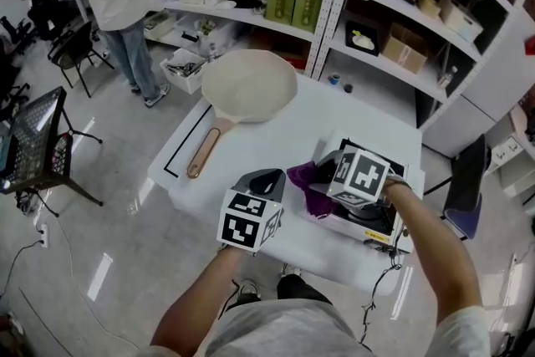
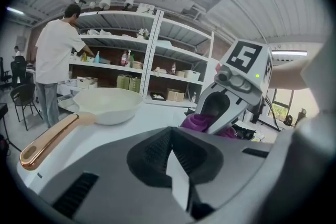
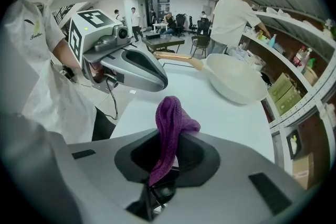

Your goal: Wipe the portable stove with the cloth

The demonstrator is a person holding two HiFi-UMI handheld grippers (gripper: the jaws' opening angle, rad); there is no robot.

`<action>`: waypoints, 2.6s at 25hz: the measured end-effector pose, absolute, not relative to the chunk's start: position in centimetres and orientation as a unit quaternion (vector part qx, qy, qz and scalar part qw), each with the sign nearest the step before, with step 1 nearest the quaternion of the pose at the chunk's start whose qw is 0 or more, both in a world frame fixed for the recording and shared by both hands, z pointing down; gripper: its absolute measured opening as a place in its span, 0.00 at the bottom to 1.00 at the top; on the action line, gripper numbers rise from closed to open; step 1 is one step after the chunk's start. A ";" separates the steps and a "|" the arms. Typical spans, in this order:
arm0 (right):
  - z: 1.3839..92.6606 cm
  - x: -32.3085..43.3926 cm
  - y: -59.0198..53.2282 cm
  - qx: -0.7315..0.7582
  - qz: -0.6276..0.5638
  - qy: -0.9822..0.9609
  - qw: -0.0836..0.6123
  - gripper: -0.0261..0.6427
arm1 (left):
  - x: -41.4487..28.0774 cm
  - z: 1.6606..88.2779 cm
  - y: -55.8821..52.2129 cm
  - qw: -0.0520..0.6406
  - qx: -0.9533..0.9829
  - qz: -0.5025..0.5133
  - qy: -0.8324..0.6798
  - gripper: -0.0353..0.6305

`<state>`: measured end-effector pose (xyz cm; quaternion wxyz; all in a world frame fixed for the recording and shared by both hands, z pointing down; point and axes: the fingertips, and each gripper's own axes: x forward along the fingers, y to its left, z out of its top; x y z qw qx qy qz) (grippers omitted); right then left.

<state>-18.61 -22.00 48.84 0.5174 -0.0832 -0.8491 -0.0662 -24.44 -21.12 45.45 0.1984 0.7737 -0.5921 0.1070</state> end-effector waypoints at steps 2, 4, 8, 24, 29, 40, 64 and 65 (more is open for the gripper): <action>49.1 -18.5 -22.6 -0.090 -0.064 -0.849 0.517 0.13 | -24.3 45.7 -21.6 0.202 0.771 0.109 -0.594 0.06; 49.0 -18.5 -23.2 -0.094 -0.059 -0.852 0.511 0.14 | -24.1 45.8 -22.1 0.204 0.769 0.111 -0.596 0.06; 48.6 -18.6 -24.9 -0.088 -0.047 -0.864 0.494 0.13 | -23.7 46.2 -23.1 0.209 0.764 0.115 -0.599 0.06; 49.1 -18.3 -33.0 -0.045 -0.029 -0.869 0.493 0.13 | -22.1 46.8 -26.8 0.215 0.758 0.135 -0.600 0.06; 48.9 -18.4 -35.5 -0.034 -0.021 -0.873 0.487 0.13 | -21.7 47.2 -27.8 0.220 0.757 0.139 -0.599 0.06; 48.6 -18.6 -40.4 0.014 0.014 -0.884 0.467 0.13 | -21.5 47.6 -29.1 0.222 0.757 0.147 -0.597 0.06; 42.7 -19.3 -43.5 0.044 0.010 -0.924 0.381 0.13 | -21.1 47.5 -30.3 0.221 0.760 0.149 -0.593 0.06; 43.2 -19.2 -43.4 0.042 0.013 -0.922 0.385 0.13 | -21.1 47.5 -30.3 0.221 0.759 0.150 -0.593 0.06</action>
